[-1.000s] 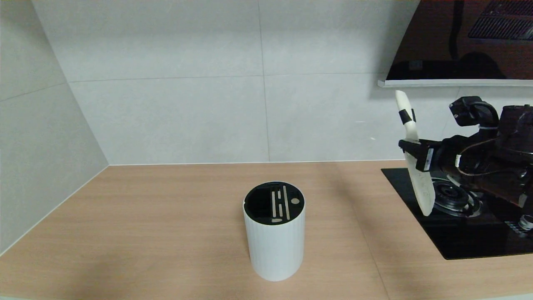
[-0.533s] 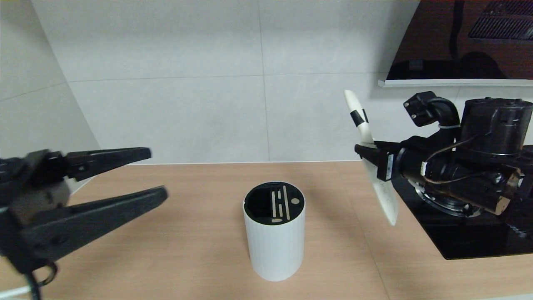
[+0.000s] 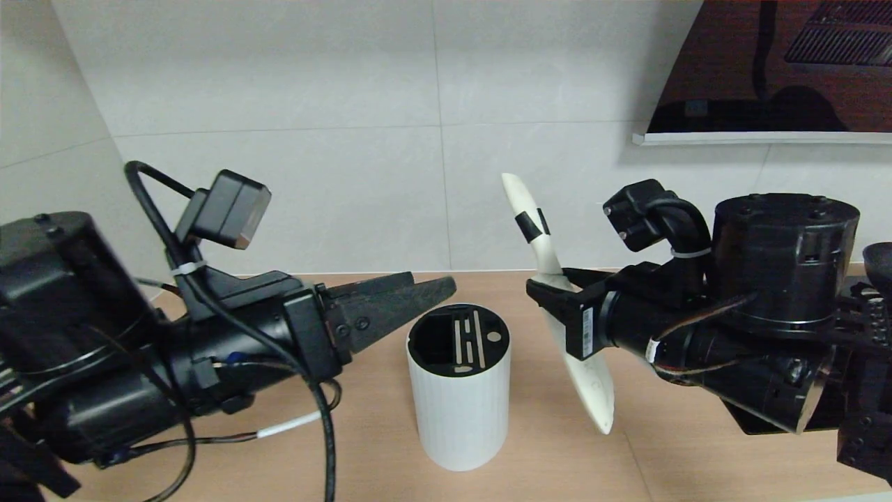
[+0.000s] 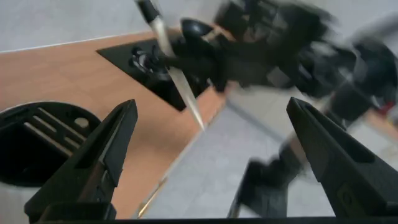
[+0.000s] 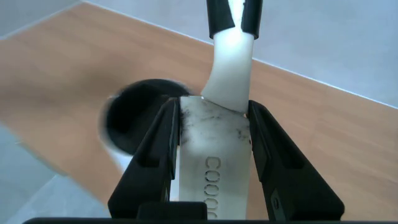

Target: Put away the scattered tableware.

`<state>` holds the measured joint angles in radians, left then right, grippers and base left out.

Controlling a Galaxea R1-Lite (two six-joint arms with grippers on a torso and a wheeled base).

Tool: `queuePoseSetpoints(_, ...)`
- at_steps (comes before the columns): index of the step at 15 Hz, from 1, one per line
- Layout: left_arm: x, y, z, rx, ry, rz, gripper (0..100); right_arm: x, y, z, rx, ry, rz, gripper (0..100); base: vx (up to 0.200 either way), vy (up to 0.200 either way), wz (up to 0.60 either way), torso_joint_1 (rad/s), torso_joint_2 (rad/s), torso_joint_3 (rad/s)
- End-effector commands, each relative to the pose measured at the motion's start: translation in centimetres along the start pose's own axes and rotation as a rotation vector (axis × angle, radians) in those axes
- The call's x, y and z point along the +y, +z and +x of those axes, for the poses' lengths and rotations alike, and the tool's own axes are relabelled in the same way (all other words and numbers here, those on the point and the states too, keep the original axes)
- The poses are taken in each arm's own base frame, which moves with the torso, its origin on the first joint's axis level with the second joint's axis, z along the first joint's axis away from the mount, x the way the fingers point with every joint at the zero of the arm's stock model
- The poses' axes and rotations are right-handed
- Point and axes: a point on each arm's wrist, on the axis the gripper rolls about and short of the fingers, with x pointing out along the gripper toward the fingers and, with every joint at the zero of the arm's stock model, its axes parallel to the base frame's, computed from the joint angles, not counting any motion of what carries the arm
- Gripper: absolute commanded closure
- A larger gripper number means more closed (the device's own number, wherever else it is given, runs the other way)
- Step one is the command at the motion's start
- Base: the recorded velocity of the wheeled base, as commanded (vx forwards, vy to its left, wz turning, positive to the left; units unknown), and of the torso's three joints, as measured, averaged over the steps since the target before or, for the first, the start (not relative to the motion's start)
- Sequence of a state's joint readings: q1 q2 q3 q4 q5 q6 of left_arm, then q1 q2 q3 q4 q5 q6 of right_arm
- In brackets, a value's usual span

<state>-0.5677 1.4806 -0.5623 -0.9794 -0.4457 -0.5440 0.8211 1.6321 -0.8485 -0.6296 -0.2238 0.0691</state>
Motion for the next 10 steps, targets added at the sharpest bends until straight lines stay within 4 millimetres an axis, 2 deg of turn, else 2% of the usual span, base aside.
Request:
queuePoseSetpoints(1, 1.7, -3.3, 4.0, 0.017, 0.078, -0.041, 0, 2.3, -0.6, 0.2, 0.023, 0.061, 0.013, 100, 0.000, 0.000, 0.00, 0.000, 0.00, 0.000)
queuePoseSetpoints(3, 1.7, -3.8, 5.0, -0.008, 0.079, -0.032, 0, 2.9, -1.2, 0.3, 0.041, 0.073, 0.006, 100, 0.000, 0.000, 0.00, 0.000, 0.00, 0.000)
queuePoseSetpoints(10, 1.4, -3.4, 5.2, -0.038, 0.054, -0.026, 0, 4.5, -1.8, -0.2, 0.058, 0.131, -0.004, 100, 0.000, 0.000, 0.00, 0.000, 0.00, 0.000)
